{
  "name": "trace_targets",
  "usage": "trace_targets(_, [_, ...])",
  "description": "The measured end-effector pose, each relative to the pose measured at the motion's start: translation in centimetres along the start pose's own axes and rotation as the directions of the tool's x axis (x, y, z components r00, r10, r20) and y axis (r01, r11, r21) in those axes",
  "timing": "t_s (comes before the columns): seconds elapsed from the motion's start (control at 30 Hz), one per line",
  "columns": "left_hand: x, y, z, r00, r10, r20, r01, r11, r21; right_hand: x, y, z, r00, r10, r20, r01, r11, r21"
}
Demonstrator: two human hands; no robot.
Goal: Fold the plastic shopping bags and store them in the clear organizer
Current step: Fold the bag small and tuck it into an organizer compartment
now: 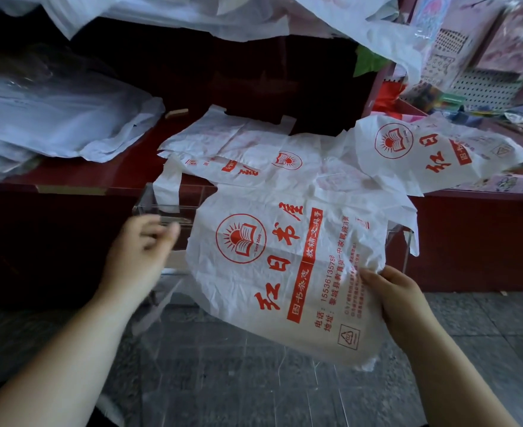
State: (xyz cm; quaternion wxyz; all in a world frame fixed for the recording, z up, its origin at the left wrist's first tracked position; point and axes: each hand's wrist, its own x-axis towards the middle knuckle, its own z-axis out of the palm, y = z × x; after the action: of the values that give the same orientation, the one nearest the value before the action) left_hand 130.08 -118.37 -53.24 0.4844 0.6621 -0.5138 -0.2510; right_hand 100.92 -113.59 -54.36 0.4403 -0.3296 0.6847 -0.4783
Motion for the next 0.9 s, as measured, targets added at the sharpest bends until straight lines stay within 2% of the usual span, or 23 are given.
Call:
trace_targets(0.07, [-0.5,-0.8,2.0,0.964,-0.13,0.233,0.154,0.984,-0.09,-0.2,0.2,-0.3,1.0,0.009,0.01,-0.009,1.0,0.018])
trace_targets(0.13, [-0.7,-1.4,3.3,0.928,-0.18,0.327,0.228,0.967,-0.114,-0.4,0.3,-0.7,0.999,0.021,0.035,-0.022,0.999,0.04])
trace_targets(0.4, [0.2,-0.9,3.9,0.907,-0.144,0.396,0.256,0.935,-0.247,-1.3,0.8,-2.0,0.981,0.069,0.184,-0.078,0.996,0.041])
trace_targets(0.53, [0.2,-0.3,2.9,0.9,-0.142,0.411,0.309,0.875,-0.373,-1.2,0.2,-2.7,0.975,0.056,0.215,-0.072,0.995,0.07])
trace_targets(0.67, [-0.4,-0.5,0.8,0.875,-0.081,0.477,0.28,0.889,-0.363,-0.7,-0.4,-2.5,0.97,0.03,0.241,-0.06,0.991,0.118])
trace_targets(0.8, [-0.6,-1.1,-1.2,0.887,-0.067,0.457,0.257,0.893,-0.369,-0.2,-0.5,-1.6,0.954,0.015,0.298,-0.041,0.996,0.082])
trace_targets(0.9, [-0.2,-1.8,-1.4,0.884,-0.101,0.457,0.312,0.854,-0.416,0.0,-0.2,-0.9,0.949,0.024,0.313,-0.05,0.996,0.077])
